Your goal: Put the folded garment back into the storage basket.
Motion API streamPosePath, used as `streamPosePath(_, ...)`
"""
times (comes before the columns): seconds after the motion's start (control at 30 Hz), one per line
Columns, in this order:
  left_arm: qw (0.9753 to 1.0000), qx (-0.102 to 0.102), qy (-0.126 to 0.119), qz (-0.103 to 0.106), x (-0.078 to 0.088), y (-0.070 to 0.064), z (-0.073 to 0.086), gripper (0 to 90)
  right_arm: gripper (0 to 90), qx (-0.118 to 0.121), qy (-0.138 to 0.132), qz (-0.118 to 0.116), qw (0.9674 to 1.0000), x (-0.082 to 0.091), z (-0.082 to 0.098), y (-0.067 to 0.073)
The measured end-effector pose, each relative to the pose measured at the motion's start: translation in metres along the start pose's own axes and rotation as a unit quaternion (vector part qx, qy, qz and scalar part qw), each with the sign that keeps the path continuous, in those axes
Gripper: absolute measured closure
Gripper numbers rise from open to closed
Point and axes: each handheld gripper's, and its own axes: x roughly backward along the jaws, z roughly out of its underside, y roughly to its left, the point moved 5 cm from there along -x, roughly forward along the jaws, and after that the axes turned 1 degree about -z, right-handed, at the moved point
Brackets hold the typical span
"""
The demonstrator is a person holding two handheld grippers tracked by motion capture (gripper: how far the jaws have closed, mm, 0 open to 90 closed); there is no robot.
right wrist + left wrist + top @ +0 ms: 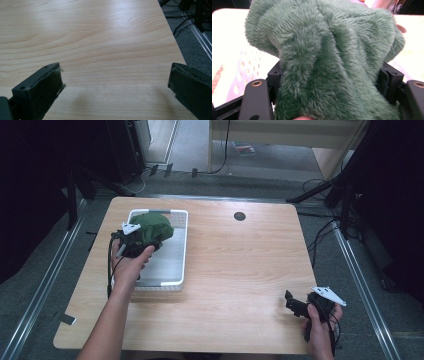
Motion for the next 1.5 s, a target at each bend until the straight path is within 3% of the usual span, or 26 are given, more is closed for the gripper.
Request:
streamPosePath(0.1, 0.9998, 0.006, 0.017, -0.004, -0.007, 0.003, 0.002, 28.7, 0.0, 0.0, 0.0, -0.001, 1.0, 0.0, 0.0, 0.0)
streamPosePath(0.3, 0.9986, -0.014, 0.049, -0.013, -0.017, 0.003, 0.006, 28.4, 0.0, -0.001, 0.0, -0.001, 1.0, 0.0, 0.0, 0.0)
streamPosePath(0.47, 0.9965, -0.023, 0.08, 0.005, -0.022, -0.002, 0.012, 26.6, 0.0, -0.001, 0.0, -0.001, 1.0, 0.0, 0.0, 0.0)
streamPosePath(0.5, 0.9946, -0.029, 0.098, 0.013, -0.025, -0.005, 0.015, 25.8, 0.0, -0.001, 0.0, -0.001, 1.0, 0.0, 0.0, 0.0)
streamPosePath(0.53, 0.9946, -0.029, 0.098, 0.013, -0.025, -0.005, 0.015, 25.1, 0.0, -0.001, 0.0, -0.001, 1.0, 0.0, 0.0, 0.0)
streamPosePath(0.7, 0.9891, -0.045, 0.14, 0.008, -0.026, -0.005, 0.019, 21.7, 0.0, -0.001, 0.0, -0.001, 1.0, 0.0, 0.0, 0.0)
streamPosePath(0.83, 0.988, -0.039, 0.149, 0.009, -0.023, -0.004, 0.018, 14.1, 0.0, -0.001, 0.0, -0.001, 1.0, 0.0, 0.0, 0.0)
streamPosePath(0.97, 0.9877, -0.052, 0.147, -0.003, -0.021, -0.004, 0.015, 8.2, 0.0, -0.001, 0.0, 0.0, 1.0, 0.0, 0.0, 0.0)
streamPosePath(1.07, 0.9898, -0.05, 0.134, -0.005, -0.016, -0.004, 0.01, 3.9, 0.0, 0.0, 0.0, 0.0, 1.0, 0.0, 0.0, 0.0)
streamPosePath(1.2, 0.9948, -0.043, 0.092, 0.01, -0.004, -0.006, 0.0, 3.5, 0.0, 0.0, 0.0, 0.0, 1.0, 0.0, 0.0, 0.0)
streamPosePath(1.5, 0.9981, -0.03, 0.04, 0.037, 0.016, -0.01, -0.012, 1.9, 0.0, -0.001, -0.001, -0.001, 1.0, 0.0, 0.0, 0.0)
